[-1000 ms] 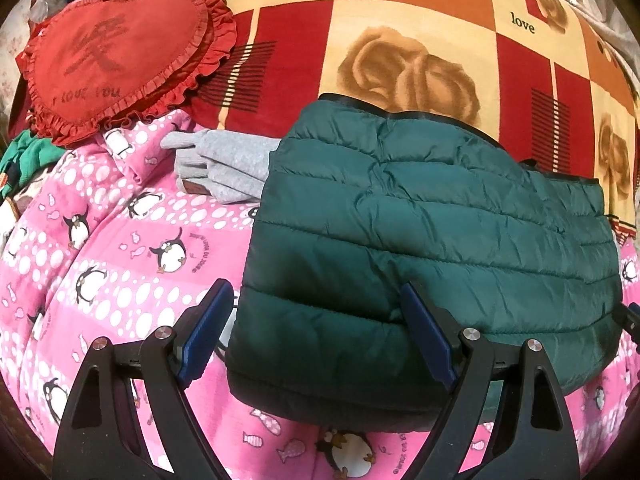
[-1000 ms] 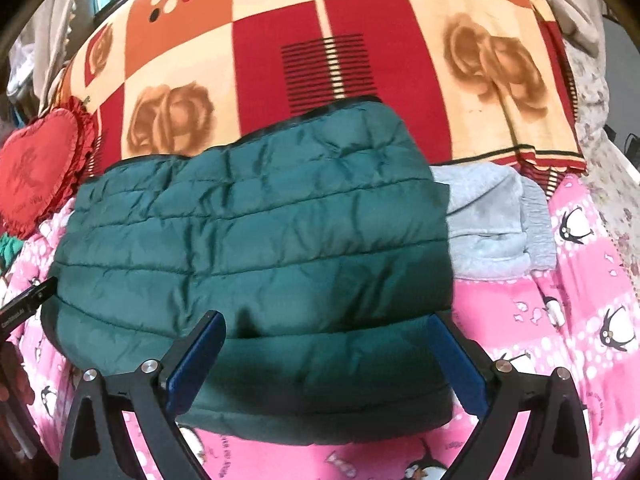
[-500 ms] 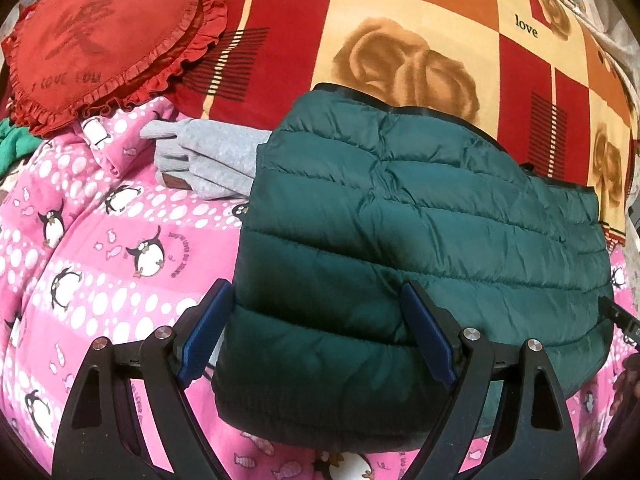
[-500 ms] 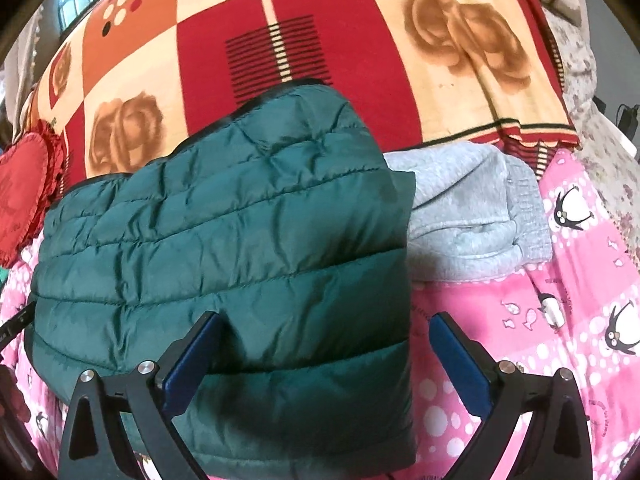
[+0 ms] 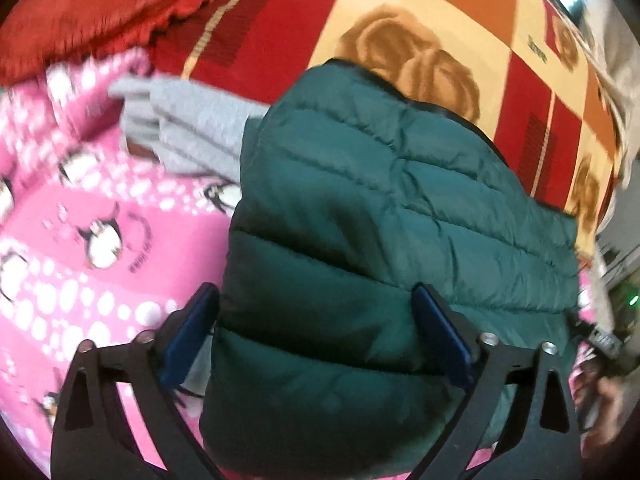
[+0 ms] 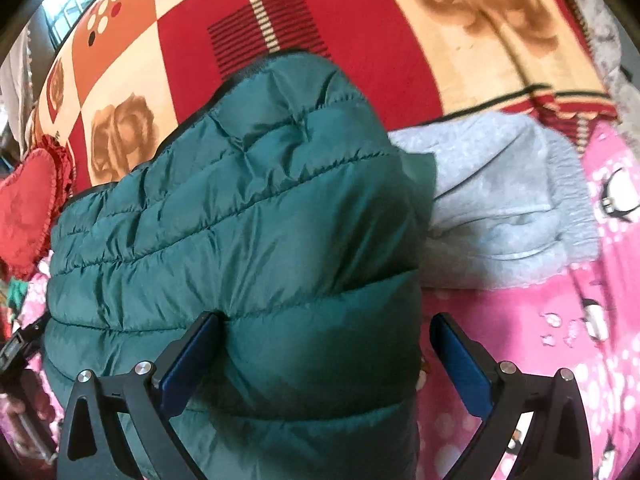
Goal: Fold large clothes
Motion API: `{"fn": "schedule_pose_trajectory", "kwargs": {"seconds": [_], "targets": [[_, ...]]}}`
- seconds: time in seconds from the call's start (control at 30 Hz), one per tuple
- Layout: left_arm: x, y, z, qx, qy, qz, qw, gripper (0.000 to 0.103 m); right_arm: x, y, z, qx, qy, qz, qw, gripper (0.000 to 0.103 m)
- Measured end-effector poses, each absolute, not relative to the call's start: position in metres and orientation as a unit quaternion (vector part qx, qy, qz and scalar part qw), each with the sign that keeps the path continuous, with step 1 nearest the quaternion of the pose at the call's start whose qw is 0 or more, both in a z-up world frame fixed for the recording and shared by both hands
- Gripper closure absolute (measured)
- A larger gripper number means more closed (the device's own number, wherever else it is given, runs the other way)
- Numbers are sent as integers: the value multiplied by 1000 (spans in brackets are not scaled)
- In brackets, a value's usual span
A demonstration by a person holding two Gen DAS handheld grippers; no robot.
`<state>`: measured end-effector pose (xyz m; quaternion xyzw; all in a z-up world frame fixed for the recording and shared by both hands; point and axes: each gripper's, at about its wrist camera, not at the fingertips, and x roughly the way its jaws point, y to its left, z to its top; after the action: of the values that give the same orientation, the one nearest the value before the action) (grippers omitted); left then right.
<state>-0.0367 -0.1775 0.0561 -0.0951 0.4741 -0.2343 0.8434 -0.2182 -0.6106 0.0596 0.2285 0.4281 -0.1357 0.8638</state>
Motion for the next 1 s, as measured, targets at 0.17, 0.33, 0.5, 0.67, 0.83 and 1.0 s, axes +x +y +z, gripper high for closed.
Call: {"fn": "schedule_pose_trajectory", "kwargs": {"seconds": [0.17,0.33,0.5,0.67,0.83,1.0], "targets": [[-23,-170,38,-168,500,-264,808,3,-212,-625,45,271,432,-88,856,0],[-20,-174,31,-180,499,-275,802,0,-204,-631,39,280,436,-53,853,0],[-17,-178,30,-176,498,-280,802,0,-195,-639,31,308,435,-27,846,0],[-17,-183,34,-169,495,-292,801,10,-201,-625,39,289,410,-24,865,17],[-31,-188,52,-141,474,-290,820,36,-212,-614,53,282,403,-27,870,39],[-42,-178,75,-156,465,-301,818,58,-229,-602,79,287,377,-24,881,58]]}}
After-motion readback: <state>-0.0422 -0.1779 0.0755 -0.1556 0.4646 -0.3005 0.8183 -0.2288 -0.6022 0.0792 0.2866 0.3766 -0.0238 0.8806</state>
